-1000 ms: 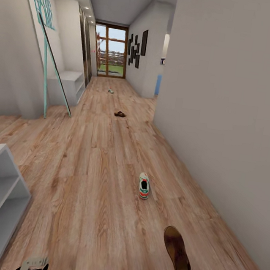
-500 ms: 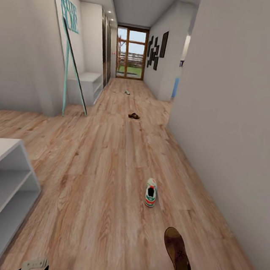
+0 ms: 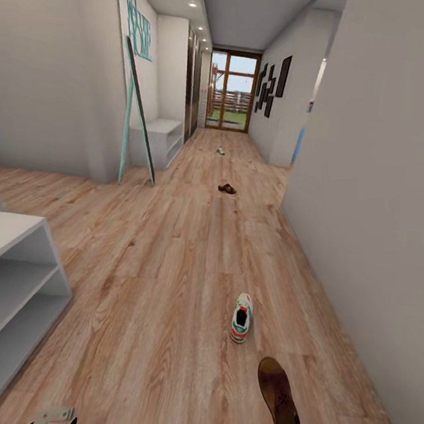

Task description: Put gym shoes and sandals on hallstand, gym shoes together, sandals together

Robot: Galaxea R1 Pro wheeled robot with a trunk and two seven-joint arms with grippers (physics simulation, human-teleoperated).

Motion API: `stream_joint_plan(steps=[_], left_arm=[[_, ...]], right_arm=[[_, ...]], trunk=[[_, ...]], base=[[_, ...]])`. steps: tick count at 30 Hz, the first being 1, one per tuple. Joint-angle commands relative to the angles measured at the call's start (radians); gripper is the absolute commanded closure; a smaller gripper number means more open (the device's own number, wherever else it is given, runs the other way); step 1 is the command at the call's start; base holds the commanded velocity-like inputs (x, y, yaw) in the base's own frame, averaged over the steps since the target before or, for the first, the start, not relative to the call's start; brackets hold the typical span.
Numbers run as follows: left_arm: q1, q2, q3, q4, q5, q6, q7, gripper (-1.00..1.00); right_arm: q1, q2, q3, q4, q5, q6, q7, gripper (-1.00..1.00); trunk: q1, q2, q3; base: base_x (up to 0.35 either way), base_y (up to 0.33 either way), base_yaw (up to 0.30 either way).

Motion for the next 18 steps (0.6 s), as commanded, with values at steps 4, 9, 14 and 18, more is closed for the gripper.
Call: stream_joint_plan(steps=[4, 9, 14, 18], left_arm=[[-0.001, -0.001, 0.003, 0.002, 0.001, -0.003, -0.003, -1.00], [-0.001, -0.002, 0.003, 0.002, 0.000, -0.003, -0.003, -1.00], [-0.001, -0.003, 0.003, 0.002, 0.000, -0.003, -0.003, -1.00], [-0.001, -0.004, 0.003, 0.002, -0.001, -0.003, -0.003, -1.00]], right_arm=[[0.000, 0.000, -0.005, 0.001, 0.011, -0.002, -0.005, 1.00], [0.000, 0.000, -0.005, 0.001, 0.011, -0.002, -0.005, 1.00], [0.000, 0.000, -0.005, 0.001, 0.011, -0.002, -0.005, 1.00], [0.000, 0.000, -0.005, 0.001, 0.011, -0.002, -0.005, 1.00]], trunk=[[0.000, 0.000, 0.004], [0.000, 0.000, 0.010], [0.000, 0.000, 0.017], [0.000, 0.000, 0.022]], base=[[0.029, -0.267, 0.189], [0.005, -0.271, 0.173], [-0.043, -0.272, 0.150], [-0.098, -0.245, 0.125]])
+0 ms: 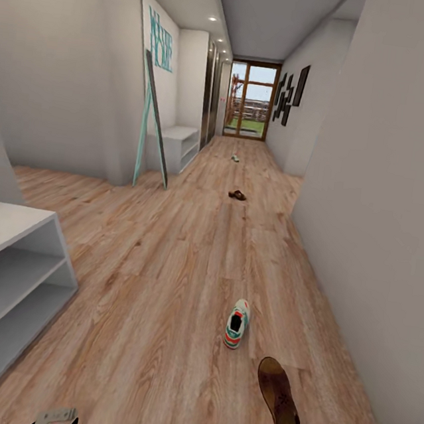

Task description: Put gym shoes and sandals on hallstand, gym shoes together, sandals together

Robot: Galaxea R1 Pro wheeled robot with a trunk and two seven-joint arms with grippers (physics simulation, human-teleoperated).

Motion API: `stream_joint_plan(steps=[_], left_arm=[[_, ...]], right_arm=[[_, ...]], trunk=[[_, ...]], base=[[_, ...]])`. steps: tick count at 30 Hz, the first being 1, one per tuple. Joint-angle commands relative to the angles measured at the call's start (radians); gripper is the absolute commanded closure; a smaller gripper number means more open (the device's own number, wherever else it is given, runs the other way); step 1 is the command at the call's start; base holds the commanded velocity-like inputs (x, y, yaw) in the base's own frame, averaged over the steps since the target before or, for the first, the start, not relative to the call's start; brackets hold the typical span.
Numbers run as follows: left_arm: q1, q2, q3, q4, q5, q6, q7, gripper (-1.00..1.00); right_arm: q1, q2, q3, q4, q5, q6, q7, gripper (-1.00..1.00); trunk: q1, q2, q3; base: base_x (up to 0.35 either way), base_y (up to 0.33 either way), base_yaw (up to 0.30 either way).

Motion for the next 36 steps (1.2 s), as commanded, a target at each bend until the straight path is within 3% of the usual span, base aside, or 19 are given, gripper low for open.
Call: stream_joint_plan(steps=[1, 17, 36], left_arm=[[-0.001, 0.000, 0.003, 0.001, 0.002, -0.003, -0.003, -1.00], [-0.001, 0.000, 0.003, 0.001, 0.006, -0.003, -0.003, -1.00], [-0.001, 0.000, 0.003, 0.001, 0.006, -0.003, -0.003, -1.00]], right_arm=[[0.000, 0.000, -0.004, 0.001, 0.011, -0.002, -0.005, 1.00], [0.000, 0.000, -0.004, 0.001, 0.011, -0.004, -0.005, 1.00], [0.000, 0.000, -0.004, 0.000, 0.011, -0.004, -0.005, 1.00]], trunk=[[0.000, 0.000, 0.001], [0.000, 0.000, 0.024], [-0.073, 0.133, 0.113]], base=[[-0.101, -0.186, 0.120], [-0.019, -0.030, 0.090], [0.000, 0.000, 0.007]])
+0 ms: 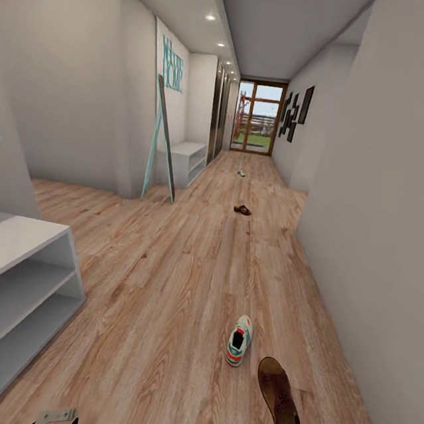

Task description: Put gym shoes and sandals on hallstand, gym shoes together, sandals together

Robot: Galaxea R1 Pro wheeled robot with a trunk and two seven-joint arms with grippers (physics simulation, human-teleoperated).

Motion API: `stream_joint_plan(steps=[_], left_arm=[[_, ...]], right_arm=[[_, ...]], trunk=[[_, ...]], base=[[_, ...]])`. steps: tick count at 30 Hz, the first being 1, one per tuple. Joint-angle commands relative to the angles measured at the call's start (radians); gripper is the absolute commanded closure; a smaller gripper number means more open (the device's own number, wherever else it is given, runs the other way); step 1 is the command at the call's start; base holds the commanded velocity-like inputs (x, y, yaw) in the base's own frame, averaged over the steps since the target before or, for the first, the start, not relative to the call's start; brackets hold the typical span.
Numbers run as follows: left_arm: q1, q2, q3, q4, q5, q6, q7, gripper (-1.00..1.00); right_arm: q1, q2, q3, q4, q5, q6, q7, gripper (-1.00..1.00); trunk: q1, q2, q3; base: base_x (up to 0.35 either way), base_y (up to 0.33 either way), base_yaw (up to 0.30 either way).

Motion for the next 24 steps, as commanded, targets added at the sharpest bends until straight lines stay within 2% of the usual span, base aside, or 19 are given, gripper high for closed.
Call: stream_joint_plan(steps=[1, 5, 19, 24], left_arm=[[-0.001, 0.000, 0.003, 0.001, 0.003, -0.003, -0.003, -1.00], [-0.001, 0.000, 0.003, 0.001, 0.003, -0.003, -0.003, -1.00], [-0.001, 0.000, 0.003, 0.001, 0.001, -0.004, -0.003, -1.00], [-0.001, -0.001, 0.003, 0.002, -0.001, -0.015, -0.003, -1.00]], right_arm=[[-0.001, 0.000, -0.004, 0.001, 0.011, -0.003, -0.005, 1.00], [-0.001, 0.000, -0.004, 0.001, 0.011, -0.003, -0.005, 1.00], [0.000, 0.000, -0.004, 0.002, 0.011, -0.003, -0.005, 1.00], [0.000, 0.000, -0.004, 0.002, 0.011, -0.003, -0.005, 1.00]], trunk=[[-0.004, 0.007, 0.004], [-0.019, 0.035, 0.023], [-0.019, 0.035, 0.045], [-0.019, 0.035, 0.052]], base=[[0.000, 0.000, 0.000], [0.000, 0.000, 0.000], [0.000, -0.001, 0.000], [0.000, -0.137, 0.000]])
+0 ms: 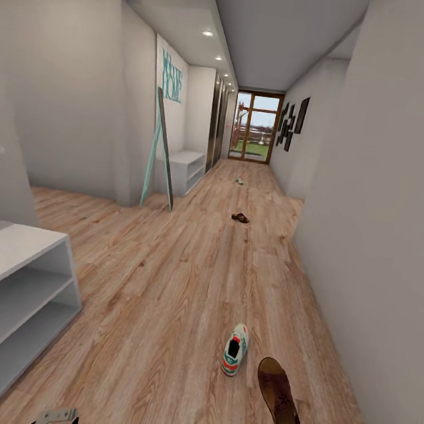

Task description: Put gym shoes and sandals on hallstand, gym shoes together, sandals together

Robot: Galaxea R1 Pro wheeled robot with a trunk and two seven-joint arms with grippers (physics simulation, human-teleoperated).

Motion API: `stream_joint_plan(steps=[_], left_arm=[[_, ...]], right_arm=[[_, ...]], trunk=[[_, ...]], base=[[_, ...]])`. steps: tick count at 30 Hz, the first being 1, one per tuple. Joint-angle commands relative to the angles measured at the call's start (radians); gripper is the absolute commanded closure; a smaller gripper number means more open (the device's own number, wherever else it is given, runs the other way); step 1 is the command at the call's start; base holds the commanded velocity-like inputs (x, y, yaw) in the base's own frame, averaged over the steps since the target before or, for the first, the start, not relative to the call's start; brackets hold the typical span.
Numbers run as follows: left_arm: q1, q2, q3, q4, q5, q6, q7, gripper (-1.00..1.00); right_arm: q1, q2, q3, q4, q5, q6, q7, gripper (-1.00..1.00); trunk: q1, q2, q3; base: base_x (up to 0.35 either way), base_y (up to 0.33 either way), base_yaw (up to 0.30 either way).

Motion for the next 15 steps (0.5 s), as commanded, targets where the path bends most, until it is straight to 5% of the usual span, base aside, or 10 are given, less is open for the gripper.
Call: stream_joint_plan(steps=[1, 15], left_arm=[[-0.001, 0.000, 0.003, 0.001, 0.002, -0.006, -0.003, -1.00], [-0.001, 0.000, 0.003, 0.018, 0.000, -0.019, -0.003, -1.00]], right_arm=[[-0.001, 0.000, -0.005, 0.001, 0.010, -0.002, -0.005, 1.00], [-0.002, 0.004, -0.004, -0.003, 0.010, -0.002, -0.005, 1.00]], trunk=[[0.000, 0.000, 0.001], [0.000, 0.000, 0.021]], base=[[0.000, -0.215, 0.000], [0.000, -0.261, 0.000]])
